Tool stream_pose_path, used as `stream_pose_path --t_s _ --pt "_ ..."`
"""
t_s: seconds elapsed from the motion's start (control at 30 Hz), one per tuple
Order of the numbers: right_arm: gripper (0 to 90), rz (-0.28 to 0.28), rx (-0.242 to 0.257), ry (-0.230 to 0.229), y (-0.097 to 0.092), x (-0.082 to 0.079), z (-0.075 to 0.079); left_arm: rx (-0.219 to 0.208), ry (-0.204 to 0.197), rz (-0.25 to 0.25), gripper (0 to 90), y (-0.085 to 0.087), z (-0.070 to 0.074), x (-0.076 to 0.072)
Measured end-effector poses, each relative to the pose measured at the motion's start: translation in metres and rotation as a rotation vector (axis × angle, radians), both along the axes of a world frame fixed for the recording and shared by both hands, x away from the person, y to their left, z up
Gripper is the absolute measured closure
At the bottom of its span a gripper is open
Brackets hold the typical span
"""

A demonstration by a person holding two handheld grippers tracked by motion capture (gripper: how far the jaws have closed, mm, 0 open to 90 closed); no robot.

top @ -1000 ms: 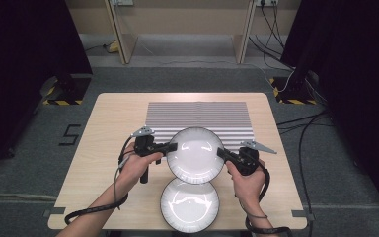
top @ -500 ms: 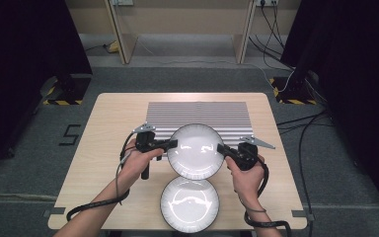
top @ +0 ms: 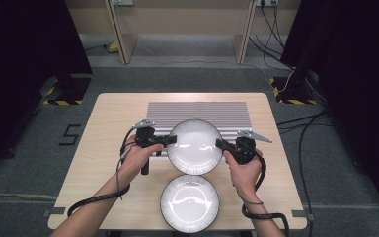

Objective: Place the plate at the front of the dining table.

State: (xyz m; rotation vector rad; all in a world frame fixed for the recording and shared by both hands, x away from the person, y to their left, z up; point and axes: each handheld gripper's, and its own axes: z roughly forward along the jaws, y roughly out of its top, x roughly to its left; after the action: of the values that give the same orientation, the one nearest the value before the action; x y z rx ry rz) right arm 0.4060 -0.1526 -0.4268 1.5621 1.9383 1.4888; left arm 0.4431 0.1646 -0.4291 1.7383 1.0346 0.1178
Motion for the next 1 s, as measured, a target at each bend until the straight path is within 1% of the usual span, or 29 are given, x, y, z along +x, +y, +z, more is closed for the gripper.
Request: stream_pose_path --t_s 0.33,0.47,0.67,0.77,1.0 --pt "83.0 -0.002 -0.009 0.001 0.002 0.011 0.002 0.011 0.003 0.007 81.7 0.0 0.002 0.011" --pt "83.0 -0.001 -0.015 0.0 0.002 0.016 0.003 0.008 0.002 0.01 81.6 0.0 0.002 0.016" --pt "83.0 -0.005 -0.023 0.002 0.003 0.023 0.005 0.014 0.001 0.012 81.6 -0.001 0.003 0.023" --pt "83.1 -0.008 -0.029 0.0 0.003 0.027 0.005 0.007 0.006 0.021 81.6 -0.001 0.002 0.029" --pt "83.1 -0.022 -0.021 0.006 0.004 0.036 0.002 0.005 0.012 0.036 81.5 -0.001 -0.001 0.036"
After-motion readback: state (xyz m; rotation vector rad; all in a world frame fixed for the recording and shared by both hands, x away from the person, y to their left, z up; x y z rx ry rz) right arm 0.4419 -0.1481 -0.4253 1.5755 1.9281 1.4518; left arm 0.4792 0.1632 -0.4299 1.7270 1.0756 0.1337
